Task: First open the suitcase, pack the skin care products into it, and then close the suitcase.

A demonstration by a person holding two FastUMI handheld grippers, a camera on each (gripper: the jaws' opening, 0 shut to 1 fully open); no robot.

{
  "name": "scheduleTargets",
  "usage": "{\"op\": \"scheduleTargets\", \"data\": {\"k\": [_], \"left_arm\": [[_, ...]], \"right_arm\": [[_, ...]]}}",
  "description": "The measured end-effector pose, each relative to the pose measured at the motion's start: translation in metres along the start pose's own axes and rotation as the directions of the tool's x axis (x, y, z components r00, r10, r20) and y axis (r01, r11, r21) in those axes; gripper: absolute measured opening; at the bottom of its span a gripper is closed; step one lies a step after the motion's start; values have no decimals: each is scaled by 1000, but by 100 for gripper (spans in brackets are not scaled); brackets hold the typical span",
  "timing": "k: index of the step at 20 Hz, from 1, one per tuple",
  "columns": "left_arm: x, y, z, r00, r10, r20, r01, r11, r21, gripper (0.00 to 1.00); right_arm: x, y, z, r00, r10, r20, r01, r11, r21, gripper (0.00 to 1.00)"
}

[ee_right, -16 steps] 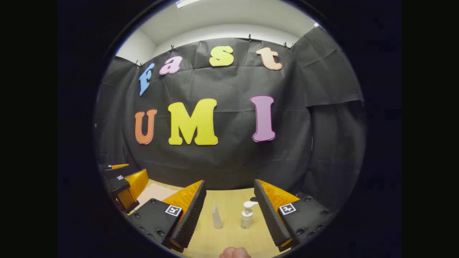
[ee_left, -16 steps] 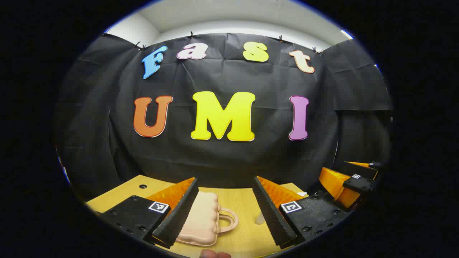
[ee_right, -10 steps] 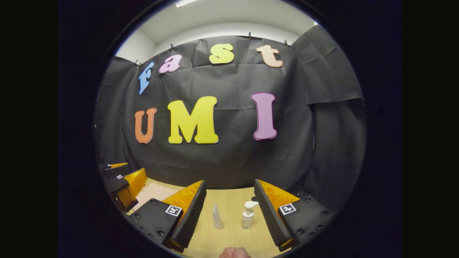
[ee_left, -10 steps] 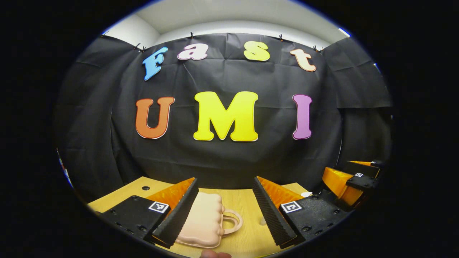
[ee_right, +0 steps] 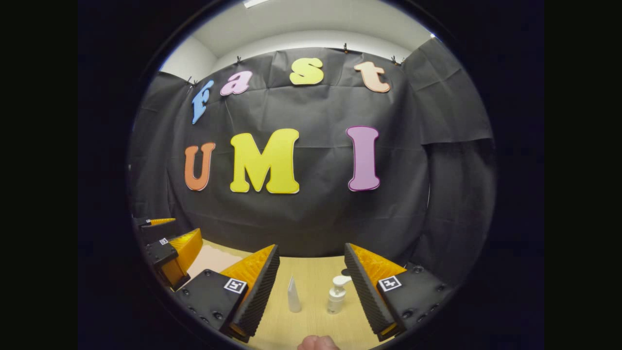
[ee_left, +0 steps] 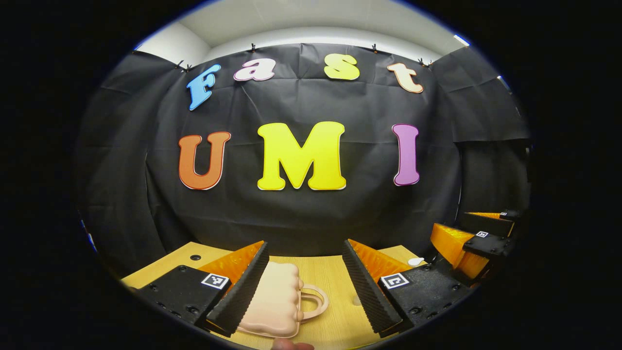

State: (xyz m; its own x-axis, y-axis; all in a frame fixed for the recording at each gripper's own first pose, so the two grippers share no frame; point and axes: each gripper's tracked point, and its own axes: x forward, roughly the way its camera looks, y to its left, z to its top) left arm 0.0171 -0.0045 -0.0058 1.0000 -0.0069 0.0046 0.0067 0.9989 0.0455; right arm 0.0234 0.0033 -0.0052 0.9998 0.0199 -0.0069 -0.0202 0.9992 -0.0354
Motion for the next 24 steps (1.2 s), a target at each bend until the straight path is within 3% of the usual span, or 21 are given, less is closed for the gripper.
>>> {"op": "scheduleTargets", "data": {"k": [7,14,18,24], "left_arm": [[5,-15,-23,997,-46,-59,47,999,9,97],[21,-25,-77,983,-107,-150,132,977,169,99],[34,-28,-117,967,-116,-227,189,924,332,99],[60,-32,-189,932,-67,-356,263,800,540,97]], "right_arm": [[6,-17,-9,999,-27,-19,27,1000,-6,80],[8,-64,-30,993,-96,-62,94,995,-36,79],[5,-89,-49,986,-131,-102,125,991,-56,80],[1,-120,-71,973,-171,-153,164,985,-55,80]]}}
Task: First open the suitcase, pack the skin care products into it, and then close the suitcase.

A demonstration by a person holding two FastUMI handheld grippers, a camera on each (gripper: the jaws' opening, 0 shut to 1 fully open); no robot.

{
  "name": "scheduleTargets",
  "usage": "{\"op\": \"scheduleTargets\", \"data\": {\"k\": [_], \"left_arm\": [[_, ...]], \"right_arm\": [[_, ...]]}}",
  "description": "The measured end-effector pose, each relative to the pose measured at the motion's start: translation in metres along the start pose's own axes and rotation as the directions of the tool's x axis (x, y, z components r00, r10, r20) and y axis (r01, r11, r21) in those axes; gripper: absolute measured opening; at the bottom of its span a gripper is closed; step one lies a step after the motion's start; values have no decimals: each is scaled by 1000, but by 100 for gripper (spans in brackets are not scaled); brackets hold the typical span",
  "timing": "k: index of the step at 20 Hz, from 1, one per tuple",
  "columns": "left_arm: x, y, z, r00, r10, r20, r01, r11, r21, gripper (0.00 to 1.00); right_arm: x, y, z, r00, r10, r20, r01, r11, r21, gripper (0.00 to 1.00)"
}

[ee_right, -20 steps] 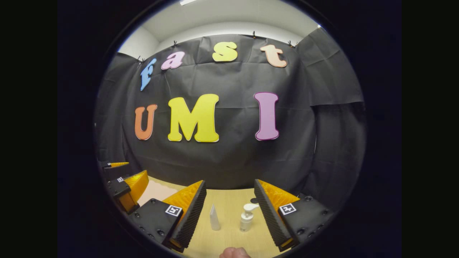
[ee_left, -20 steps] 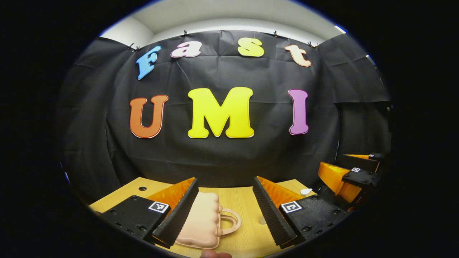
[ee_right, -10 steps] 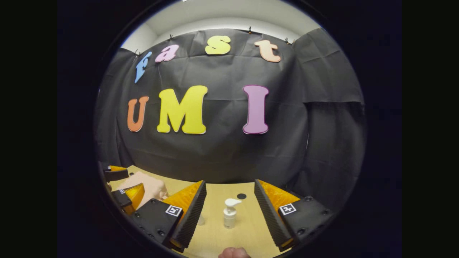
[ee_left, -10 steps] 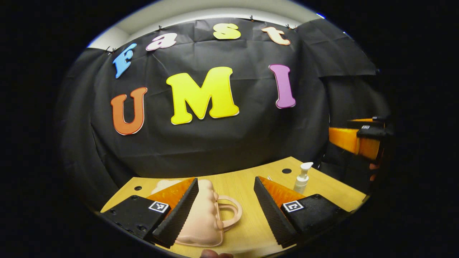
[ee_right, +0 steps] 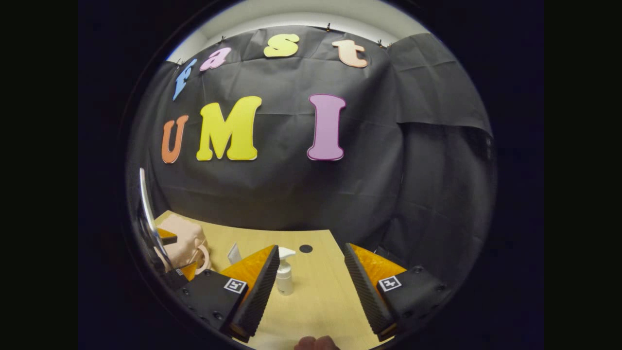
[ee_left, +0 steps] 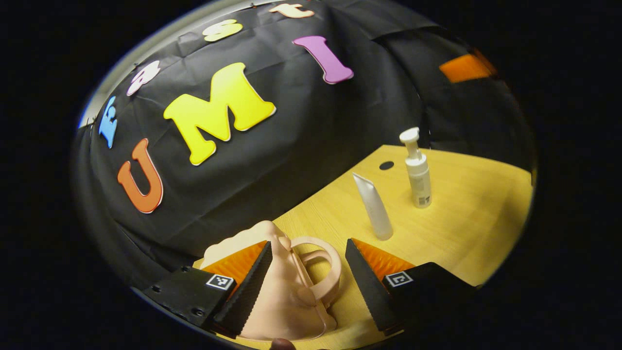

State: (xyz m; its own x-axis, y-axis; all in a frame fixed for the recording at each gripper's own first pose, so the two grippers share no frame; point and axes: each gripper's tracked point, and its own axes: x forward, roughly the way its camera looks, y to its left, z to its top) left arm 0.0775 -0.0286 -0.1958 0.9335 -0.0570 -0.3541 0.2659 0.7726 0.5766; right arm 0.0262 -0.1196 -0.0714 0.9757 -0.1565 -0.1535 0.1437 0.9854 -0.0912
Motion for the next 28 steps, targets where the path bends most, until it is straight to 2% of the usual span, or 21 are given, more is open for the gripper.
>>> {"op": "scheduleTargets", "data": {"k": [3,6,10,11,12,16,18,22,25,28], "left_arm": [[17,-10,-27,996,18,-84,-7,991,133,94],[32,-15,-42,991,8,-137,16,985,172,83],[46,-23,-58,978,-1,-210,48,975,218,76],[46,-26,-57,977,-2,-212,51,973,226,74],[46,-26,-56,976,1,-217,52,970,238,68],[46,-30,-57,968,-20,-252,72,977,200,34],[45,-31,-55,965,-37,-260,80,984,159,29],[40,-31,-45,960,-91,-266,104,994,35,24],[36,-29,-40,959,-114,-258,114,993,-17,21],[26,-14,-22,977,-83,-196,71,995,-69,13]], "right_arm": [[3,-11,-7,1000,-5,-16,5,1000,-9,80],[8,-22,-12,1000,-11,-28,11,1000,1,80],[17,-32,-21,999,-1,-49,3,999,33,77],[19,-33,-24,998,4,-57,-1,999,44,80],[21,-34,-28,998,13,-68,-9,998,57,78],[27,-31,-39,994,51,-97,-41,994,99,80],[26,-28,-38,993,69,-91,-60,994,94,78],[19,-22,-28,995,81,-61,-74,992,100,79],[13,-15,-24,995,78,-57,-73,993,92,77],[5,-7,-11,997,76,-20,-75,995,71,80]]}}
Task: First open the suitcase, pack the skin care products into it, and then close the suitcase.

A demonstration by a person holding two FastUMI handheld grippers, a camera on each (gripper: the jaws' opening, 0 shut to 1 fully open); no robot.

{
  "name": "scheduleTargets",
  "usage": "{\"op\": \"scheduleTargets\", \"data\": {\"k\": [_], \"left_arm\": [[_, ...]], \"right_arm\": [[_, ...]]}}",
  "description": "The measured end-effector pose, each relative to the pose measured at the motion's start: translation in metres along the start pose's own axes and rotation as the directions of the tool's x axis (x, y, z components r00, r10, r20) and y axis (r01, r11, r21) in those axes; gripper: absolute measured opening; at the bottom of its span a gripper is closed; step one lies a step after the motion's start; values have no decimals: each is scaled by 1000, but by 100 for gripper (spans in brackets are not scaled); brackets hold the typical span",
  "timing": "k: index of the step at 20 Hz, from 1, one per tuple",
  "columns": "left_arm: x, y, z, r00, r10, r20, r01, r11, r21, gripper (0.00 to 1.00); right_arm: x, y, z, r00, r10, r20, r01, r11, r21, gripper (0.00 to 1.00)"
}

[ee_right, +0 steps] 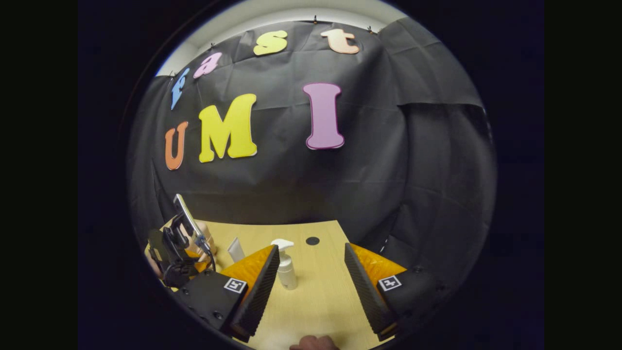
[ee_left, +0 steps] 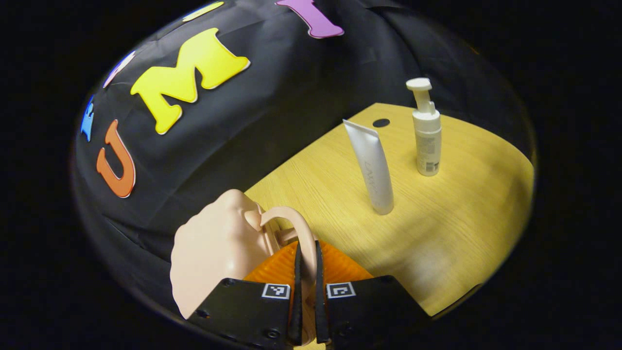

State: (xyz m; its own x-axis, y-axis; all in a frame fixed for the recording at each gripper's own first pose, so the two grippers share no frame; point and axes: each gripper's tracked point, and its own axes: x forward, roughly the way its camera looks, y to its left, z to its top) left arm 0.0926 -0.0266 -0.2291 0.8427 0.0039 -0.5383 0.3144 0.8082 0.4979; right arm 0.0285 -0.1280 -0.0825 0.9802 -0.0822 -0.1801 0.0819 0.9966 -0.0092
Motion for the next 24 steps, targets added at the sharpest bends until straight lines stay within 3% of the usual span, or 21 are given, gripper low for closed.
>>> {"op": "scheduleTargets", "data": {"k": [3,6,11,16,19,21,24], "left_arm": [[-25,24,20,998,6,64,1,994,-107,9],[-54,68,50,985,61,164,-31,983,-182,7],[-103,191,58,938,200,284,-86,926,-367,6],[-132,323,-3,884,346,314,-198,886,-419,5],[-122,385,-59,858,427,286,-248,832,-497,5],[-109,419,-112,857,465,222,-291,792,-536,5],[-78,447,-188,884,450,129,-298,754,-586,5]], "right_arm": [[-5,13,11,1000,5,22,-4,1000,-5,80],[-8,30,22,999,20,38,-20,1000,-10,80],[-15,62,58,995,43,90,-41,999,-25,80],[-23,94,84,993,29,115,-24,999,-40,80],[-29,106,96,991,11,134,-1,997,-76,80],[-30,113,98,991,-8,132,21,995,-96,80],[-33,129,105,990,-18,136,35,992,-125,80]]}}
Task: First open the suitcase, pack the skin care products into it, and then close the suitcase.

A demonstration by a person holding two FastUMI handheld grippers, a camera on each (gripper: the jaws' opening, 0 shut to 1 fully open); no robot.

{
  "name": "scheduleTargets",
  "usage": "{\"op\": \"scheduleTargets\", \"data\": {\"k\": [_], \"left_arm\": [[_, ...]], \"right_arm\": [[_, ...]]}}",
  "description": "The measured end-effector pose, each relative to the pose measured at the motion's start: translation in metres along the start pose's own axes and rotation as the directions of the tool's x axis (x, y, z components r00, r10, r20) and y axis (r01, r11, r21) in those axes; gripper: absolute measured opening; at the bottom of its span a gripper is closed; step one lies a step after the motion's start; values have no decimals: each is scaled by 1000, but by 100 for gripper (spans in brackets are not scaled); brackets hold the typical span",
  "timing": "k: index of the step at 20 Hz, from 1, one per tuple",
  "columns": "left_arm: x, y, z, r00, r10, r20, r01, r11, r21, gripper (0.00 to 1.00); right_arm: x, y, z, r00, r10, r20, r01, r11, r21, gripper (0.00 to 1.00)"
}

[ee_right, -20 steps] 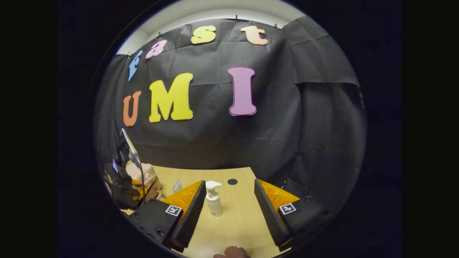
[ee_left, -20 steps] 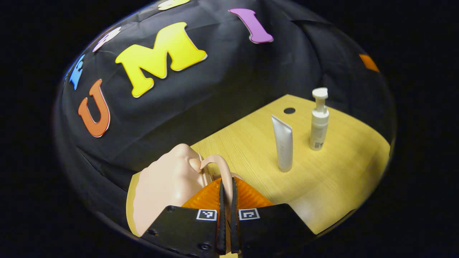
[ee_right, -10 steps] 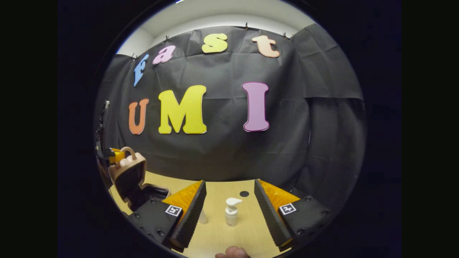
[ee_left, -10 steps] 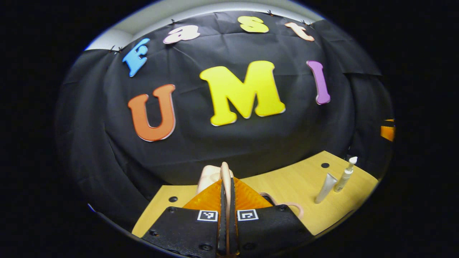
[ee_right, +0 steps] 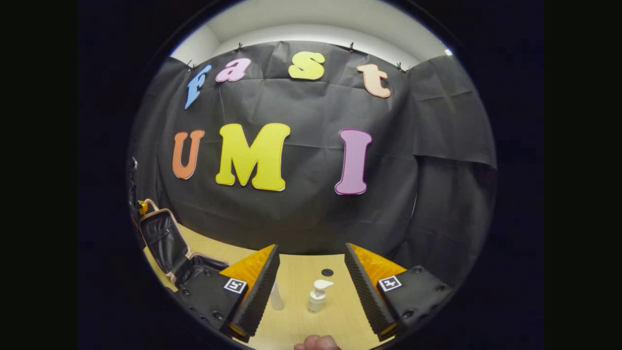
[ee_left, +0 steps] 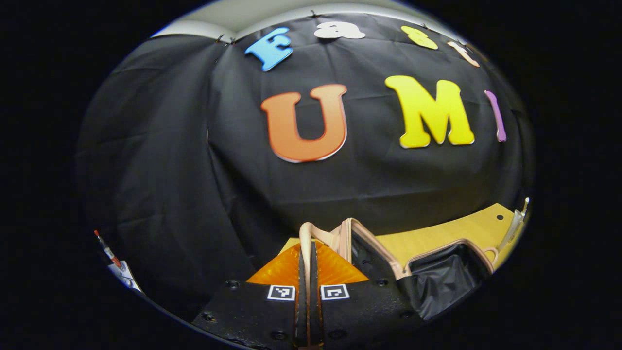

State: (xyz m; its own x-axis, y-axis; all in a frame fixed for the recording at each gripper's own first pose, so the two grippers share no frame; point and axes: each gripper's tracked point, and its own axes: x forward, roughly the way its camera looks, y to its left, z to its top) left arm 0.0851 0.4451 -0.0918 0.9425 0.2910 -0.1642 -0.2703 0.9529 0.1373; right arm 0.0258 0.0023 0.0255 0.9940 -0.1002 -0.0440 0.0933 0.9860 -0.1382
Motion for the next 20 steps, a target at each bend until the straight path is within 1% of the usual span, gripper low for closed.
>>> {"op": "scheduleTargets", "data": {"k": [2,4,8,11,13,14,15,16,17,18,19,20], "left_arm": [[20,20,-37,997,7,-76,-12,998,-65,5],[35,32,-84,986,-12,-168,-9,992,-123,5],[63,30,-153,956,-68,-284,9,979,-205,5],[68,27,-176,942,-92,-321,11,969,-245,6],[65,30,-196,922,-83,-378,-13,969,-245,8],[65,35,-194,929,-63,-366,-34,967,-252,5],[66,37,-191,930,-42,-365,-59,963,-261,19],[63,36,-187,930,-39,-365,-64,962,-265,33],[60,34,-185,930,-28,-367,-70,965,-252,37],[55,34,-178,932,-9,-363,-82,969,-235,47],[48,33,-168,938,2,-346,-87,969,-230,53],[40,29,-153,945,12,-328,-92,969,-228,54]], "right_arm": [[0,12,2,1000,-1,-2,1,1000,-10,80],[1,25,-6,1000,9,-29,-10,999,-34,79],[2,43,-13,998,30,-57,-34,996,-80,79],[6,61,-22,994,60,-86,-69,993,-100,79],[8,69,-19,993,82,-84,-91,991,-102,80],[9,69,-20,993,88,-81,-95,991,-97,80],[10,71,-20,992,94,-83,-102,991,-91,80],[9,70,-22,992,98,-85,-105,990,-90,80],[10,69,-24,991,100,-88,-107,990,-87,79],[10,66,-25,991,100,-88,-107,991,-81,79],[10,63,-26,991,99,-89,-106,992,-69,79],[10,58,-28,991,99,-90,-104,993,-52,79]]}}
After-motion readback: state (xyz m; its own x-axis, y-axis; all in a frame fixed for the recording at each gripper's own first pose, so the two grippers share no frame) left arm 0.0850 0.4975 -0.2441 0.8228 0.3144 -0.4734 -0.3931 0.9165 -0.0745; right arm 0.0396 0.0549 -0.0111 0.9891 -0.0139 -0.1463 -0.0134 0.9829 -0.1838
